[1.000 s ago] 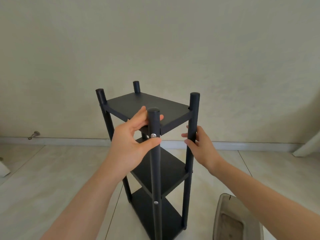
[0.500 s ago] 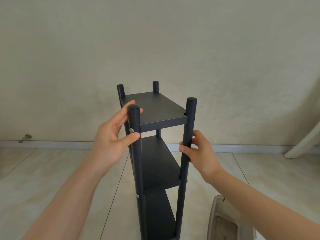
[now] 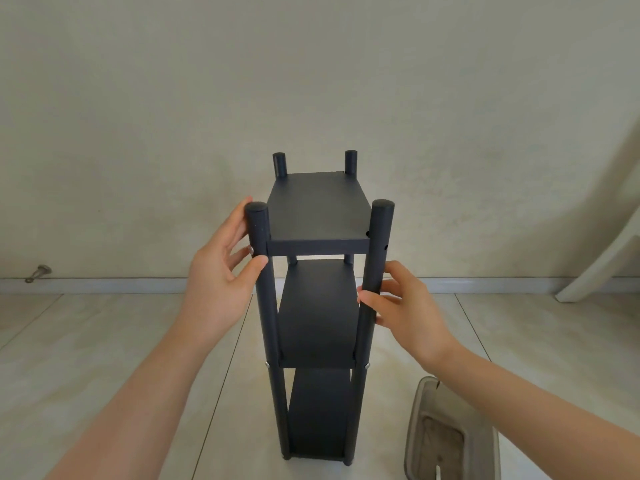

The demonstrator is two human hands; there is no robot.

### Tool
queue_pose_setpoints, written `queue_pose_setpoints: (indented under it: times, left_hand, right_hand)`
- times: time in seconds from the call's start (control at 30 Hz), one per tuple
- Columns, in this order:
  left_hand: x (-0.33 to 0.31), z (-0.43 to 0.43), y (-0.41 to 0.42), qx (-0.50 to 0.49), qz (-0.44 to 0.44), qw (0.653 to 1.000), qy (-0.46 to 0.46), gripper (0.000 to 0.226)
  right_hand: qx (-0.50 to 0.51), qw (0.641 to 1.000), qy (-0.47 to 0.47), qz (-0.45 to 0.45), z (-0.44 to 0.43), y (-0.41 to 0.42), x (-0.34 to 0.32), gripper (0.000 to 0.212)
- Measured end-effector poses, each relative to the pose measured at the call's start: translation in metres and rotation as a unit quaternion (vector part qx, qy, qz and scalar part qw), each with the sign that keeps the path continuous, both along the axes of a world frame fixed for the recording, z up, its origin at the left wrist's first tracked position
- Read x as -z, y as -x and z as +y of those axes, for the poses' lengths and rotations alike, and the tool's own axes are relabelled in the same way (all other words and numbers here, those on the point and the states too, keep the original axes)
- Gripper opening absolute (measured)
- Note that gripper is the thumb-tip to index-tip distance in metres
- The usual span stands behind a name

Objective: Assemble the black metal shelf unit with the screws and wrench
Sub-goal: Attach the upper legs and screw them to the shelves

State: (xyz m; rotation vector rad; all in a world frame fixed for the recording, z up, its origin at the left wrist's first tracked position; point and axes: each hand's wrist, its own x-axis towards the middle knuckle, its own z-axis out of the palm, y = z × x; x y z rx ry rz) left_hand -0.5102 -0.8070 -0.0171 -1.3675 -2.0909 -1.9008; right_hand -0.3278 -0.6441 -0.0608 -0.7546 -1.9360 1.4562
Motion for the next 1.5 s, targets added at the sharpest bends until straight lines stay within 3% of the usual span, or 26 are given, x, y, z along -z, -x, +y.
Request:
queue_pose_setpoints:
  times: [0.23, 0.5, 0.6, 0.7, 0.8, 0.87, 0.97, 1.07, 1.2, 1.4, 1.5]
  left_hand:
    - [0.014, 0.001, -0.009, -0.05, 0.004, 0.999, 0.008, 0.076]
    - [0.006, -0.002, -0.013, -0.148, 0.043, 0.986, 0.065, 0.052]
    - [0.006, 0.0, -0.028, -0.205, 0.101, 0.972, 0.049, 0.052]
    - [0.005, 0.001, -0.049, -0.213, 0.112, 0.97, 0.043, 0.035]
    - [0.009, 0.008, -0.068, -0.085, 0.018, 0.99, 0.113, 0.015]
    - [0.016, 0.016, -0.076, 0.02, -0.062, 0.981, 0.182, 0.016]
    - [0.026, 0.03, -0.082, 0.088, -0.165, 0.958, 0.217, 0.021]
    - [0.03, 0.044, -0.084, 0.102, -0.295, 0.938, 0.153, 0.032]
    - [0.031, 0.06, -0.087, 0.136, -0.404, 0.902, 0.064, 0.026]
    - [0.033, 0.071, -0.088, 0.133, -0.433, 0.892, 0.002, 0.037]
    - [0.035, 0.073, -0.087, 0.127, -0.441, 0.888, -0.006, 0.031]
  right_hand:
    - [-0.005, 0.999, 0.005, -0.031, -0.001, -0.004, 0.002, 0.026]
    - [-0.035, 0.996, -0.006, -0.085, 0.006, -0.007, -0.003, 0.016]
    - [-0.042, 0.994, 0.003, -0.096, 0.009, -0.009, -0.011, 0.026]
    - [-0.037, 0.997, 0.023, -0.065, 0.014, -0.013, -0.024, 0.044]
    - [-0.016, 0.999, 0.0, -0.032, 0.018, -0.018, -0.04, 0.055]
    - [-0.01, 0.999, -0.046, 0.0, 0.018, -0.023, -0.049, 0.052]
    - [-0.022, 0.992, -0.116, 0.036, 0.019, -0.03, -0.061, 0.044]
    - [-0.05, 0.989, -0.136, 0.042, 0.02, -0.03, -0.071, 0.033]
    - [-0.094, 0.981, -0.172, 0.011, 0.019, -0.024, -0.076, 0.03]
    - [-0.114, 0.975, -0.192, -0.002, 0.02, -0.02, -0.071, 0.025]
    - [-0.113, 0.972, -0.206, -0.008, 0.022, -0.02, -0.071, 0.025]
